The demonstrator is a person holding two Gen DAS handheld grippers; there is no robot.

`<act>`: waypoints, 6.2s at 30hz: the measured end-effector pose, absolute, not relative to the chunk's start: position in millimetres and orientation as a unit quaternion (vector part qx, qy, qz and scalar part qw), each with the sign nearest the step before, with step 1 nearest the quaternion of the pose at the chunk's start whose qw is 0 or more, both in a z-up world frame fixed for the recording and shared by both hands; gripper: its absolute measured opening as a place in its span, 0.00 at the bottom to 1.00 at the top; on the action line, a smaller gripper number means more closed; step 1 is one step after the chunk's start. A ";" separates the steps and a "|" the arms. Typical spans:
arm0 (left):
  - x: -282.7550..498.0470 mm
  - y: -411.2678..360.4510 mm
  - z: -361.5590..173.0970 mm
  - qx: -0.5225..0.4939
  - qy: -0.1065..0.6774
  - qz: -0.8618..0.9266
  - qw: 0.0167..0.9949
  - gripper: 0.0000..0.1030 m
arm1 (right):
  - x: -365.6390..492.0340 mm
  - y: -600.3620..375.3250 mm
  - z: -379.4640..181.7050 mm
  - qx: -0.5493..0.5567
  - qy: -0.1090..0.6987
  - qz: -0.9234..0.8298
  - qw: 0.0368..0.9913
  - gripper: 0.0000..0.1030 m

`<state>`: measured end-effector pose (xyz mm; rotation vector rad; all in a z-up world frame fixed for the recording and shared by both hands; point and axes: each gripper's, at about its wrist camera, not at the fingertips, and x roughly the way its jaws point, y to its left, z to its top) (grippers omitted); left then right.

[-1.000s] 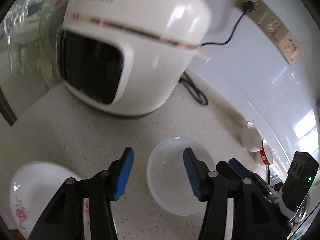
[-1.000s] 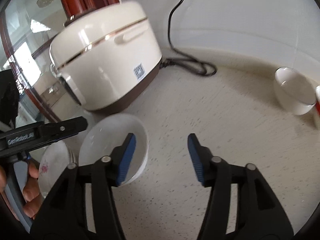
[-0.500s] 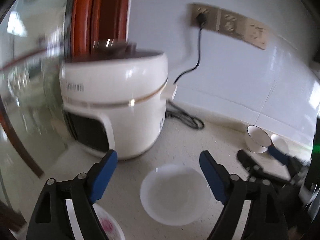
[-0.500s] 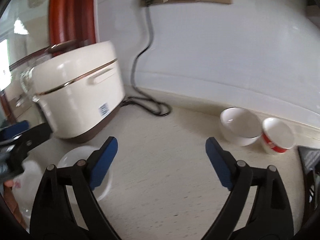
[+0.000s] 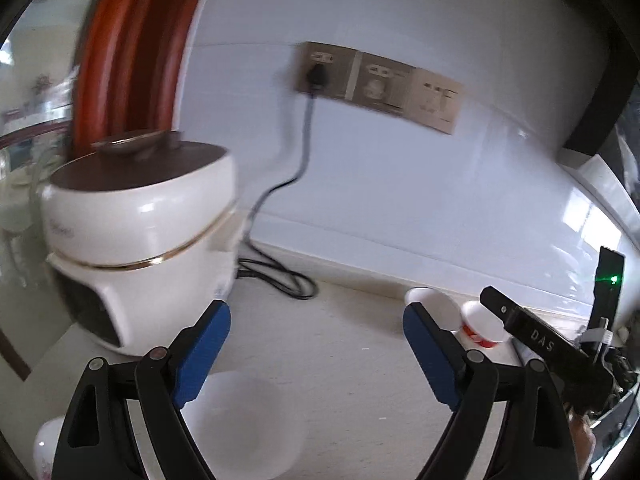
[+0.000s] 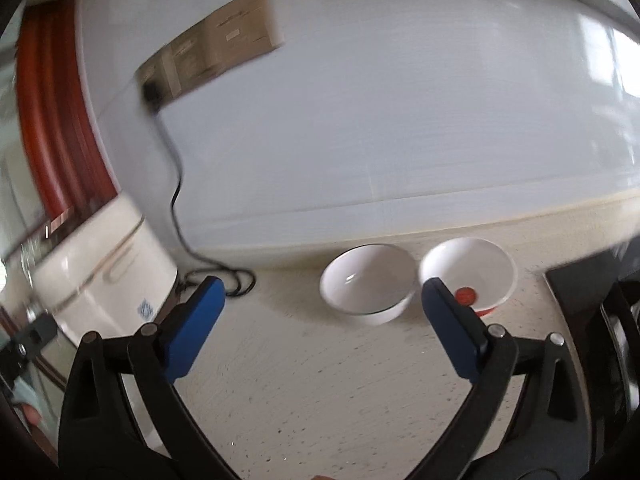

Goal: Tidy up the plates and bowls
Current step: 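Move both tools back to the red-rimmed bowl by the tiled wall, then grasp the red-rimmed bowl rim with the left tool while the right tool grips it too, then lift the red-rimmed bowl with both tools and carry it to the plate stack, then lower the red-rimmed bowl into the white bowl and open both tools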

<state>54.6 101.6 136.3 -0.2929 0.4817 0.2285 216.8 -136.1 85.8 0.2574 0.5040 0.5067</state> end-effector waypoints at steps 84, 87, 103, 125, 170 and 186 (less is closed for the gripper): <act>315.9 -78.9 -21.8 -0.295 0.483 -0.065 0.822 0.21 | 385.7 -212.7 -21.2 0.110 0.472 0.210 0.849 0.14; 317.9 -70.9 -23.1 -0.303 0.491 -0.067 0.814 0.18 | 387.0 -224.4 -18.5 0.113 0.475 0.216 0.846 0.14; 291.5 -41.2 24.8 -0.319 0.453 -0.069 0.829 0.14 | 361.8 -233.3 33.0 0.105 0.423 0.241 0.867 0.14; 181.9 90.5 88.2 -0.341 0.405 0.048 0.847 0.13 | 299.9 -128.1 78.2 0.052 0.395 0.385 0.833 0.14; 7.2 215.3 59.7 -0.426 0.426 0.176 0.778 0.12 | 142.3 53.6 32.6 -0.214 0.422 0.498 0.726 0.20; 18.5 207.8 48.8 -0.418 0.448 0.156 0.774 0.12 | 140.3 49.5 40.3 -0.217 0.412 0.505 0.726 0.29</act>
